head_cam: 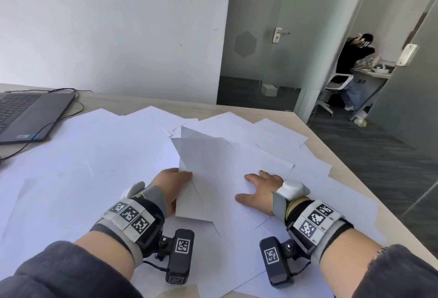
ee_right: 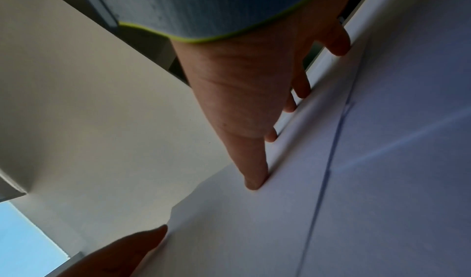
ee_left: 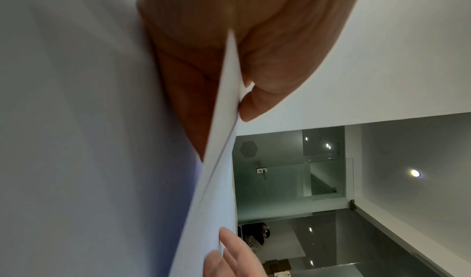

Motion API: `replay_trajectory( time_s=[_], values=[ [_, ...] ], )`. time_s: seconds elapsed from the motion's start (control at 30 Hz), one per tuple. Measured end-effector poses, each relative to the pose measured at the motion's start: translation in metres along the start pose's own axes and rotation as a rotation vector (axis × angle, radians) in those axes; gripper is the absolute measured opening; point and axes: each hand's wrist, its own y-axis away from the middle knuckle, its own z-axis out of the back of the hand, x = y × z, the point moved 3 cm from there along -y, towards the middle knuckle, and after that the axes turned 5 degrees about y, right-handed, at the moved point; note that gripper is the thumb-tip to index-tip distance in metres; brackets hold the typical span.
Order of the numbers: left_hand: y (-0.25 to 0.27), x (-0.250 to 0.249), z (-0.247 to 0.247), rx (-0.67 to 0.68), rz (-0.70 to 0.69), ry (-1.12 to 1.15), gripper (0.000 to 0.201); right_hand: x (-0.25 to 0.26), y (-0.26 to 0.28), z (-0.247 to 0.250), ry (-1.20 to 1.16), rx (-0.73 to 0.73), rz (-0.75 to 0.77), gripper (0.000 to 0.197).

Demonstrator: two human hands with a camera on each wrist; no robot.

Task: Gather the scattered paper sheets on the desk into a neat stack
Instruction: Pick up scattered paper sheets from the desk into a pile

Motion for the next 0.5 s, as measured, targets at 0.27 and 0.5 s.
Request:
replay_trajectory(
  time_s=[0.27,0.5],
  values=[
    [0.0,-0.004,-0.009,0.056,-0.053,-0.077,0.032,0.01,-0.003,0.008,-0.091,-0.021,0.089,0.073],
    [-0.006,-0.011,0.01,-0.075,-0.124,0.02,0.027,-0.022,-0.044,0.035,-0.343,-0.197,-0.017,0.051]
  ],
)
